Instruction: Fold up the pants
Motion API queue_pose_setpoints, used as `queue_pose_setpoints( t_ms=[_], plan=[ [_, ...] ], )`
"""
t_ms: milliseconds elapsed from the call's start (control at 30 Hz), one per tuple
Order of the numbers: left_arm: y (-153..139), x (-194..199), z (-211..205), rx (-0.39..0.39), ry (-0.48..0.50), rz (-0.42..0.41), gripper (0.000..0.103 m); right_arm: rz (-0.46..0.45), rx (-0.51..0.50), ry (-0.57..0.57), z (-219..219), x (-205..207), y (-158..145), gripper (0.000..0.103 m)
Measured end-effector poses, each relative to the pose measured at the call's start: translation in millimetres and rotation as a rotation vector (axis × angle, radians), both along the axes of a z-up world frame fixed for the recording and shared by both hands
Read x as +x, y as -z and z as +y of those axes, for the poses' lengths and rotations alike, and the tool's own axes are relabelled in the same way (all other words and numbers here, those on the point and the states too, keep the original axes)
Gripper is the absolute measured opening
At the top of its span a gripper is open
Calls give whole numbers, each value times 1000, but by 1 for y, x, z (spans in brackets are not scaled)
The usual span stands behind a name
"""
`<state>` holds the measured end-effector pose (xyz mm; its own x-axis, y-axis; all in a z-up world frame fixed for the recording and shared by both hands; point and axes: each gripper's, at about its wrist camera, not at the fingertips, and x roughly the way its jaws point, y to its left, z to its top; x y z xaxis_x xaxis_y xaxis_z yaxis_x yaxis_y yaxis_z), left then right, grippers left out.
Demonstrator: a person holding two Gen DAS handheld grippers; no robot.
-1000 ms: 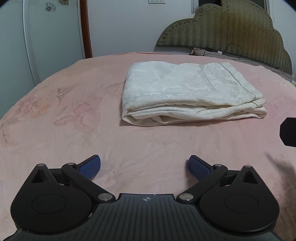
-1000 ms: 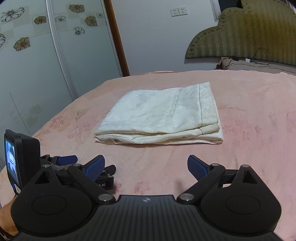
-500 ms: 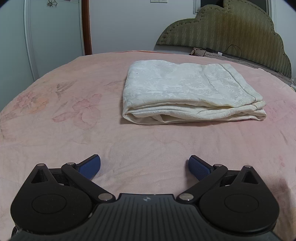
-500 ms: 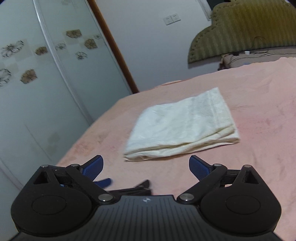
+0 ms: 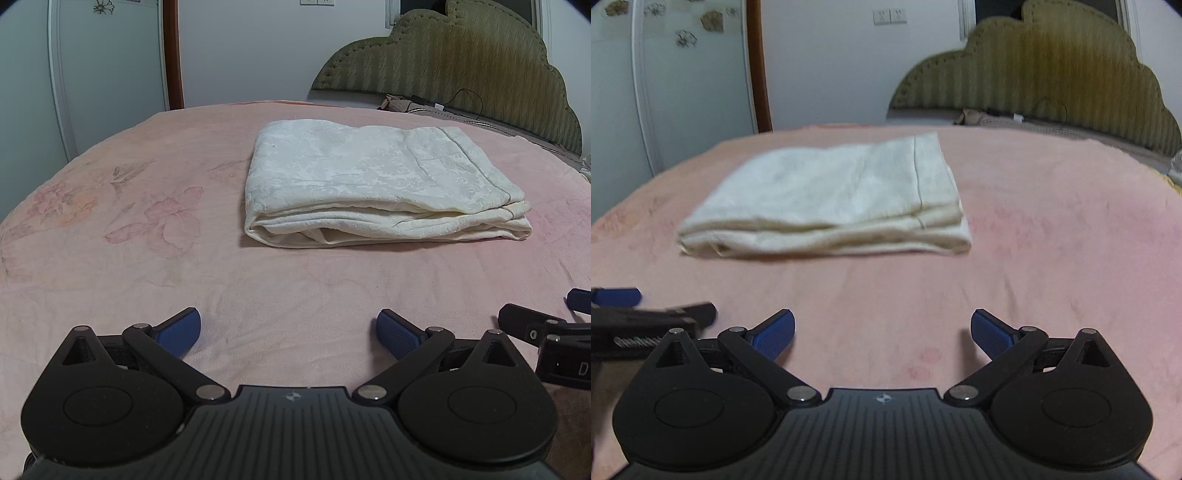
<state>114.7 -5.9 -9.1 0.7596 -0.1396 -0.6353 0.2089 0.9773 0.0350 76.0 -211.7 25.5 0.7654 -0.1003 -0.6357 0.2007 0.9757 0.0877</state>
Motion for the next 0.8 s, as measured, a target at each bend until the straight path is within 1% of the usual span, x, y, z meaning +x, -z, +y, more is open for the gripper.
queue_pose_setpoints(
  t_ms=[67,133,267,367,433,533,600,667,800],
  plan=[
    [0,0,0,0,0,0,103,-15,9,8,-1,-2,0,102],
    [0,0,0,1,0,0,103,-32,-2,16,0,-3,-1,102],
    [0,0,0,1,-2,-2,103,16,-3,9,1,2,3,102],
    [0,0,0,-1,-2,-1,103,17,-9,8,1,1,3,103],
    [0,0,0,0,-2,-2,103,37,-13,6,2,4,5,103],
    [-2,5,-1,-6,-3,0,103,38,-20,-10,4,5,5,103],
    [-2,10,-3,0,-6,-16,103,38,-14,-10,3,5,5,103],
    [-2,14,-4,7,-8,-5,103,39,-15,-10,2,5,5,103],
    [-1,8,-2,-2,-9,-4,103,40,-16,-10,2,5,5,103]
  ],
)
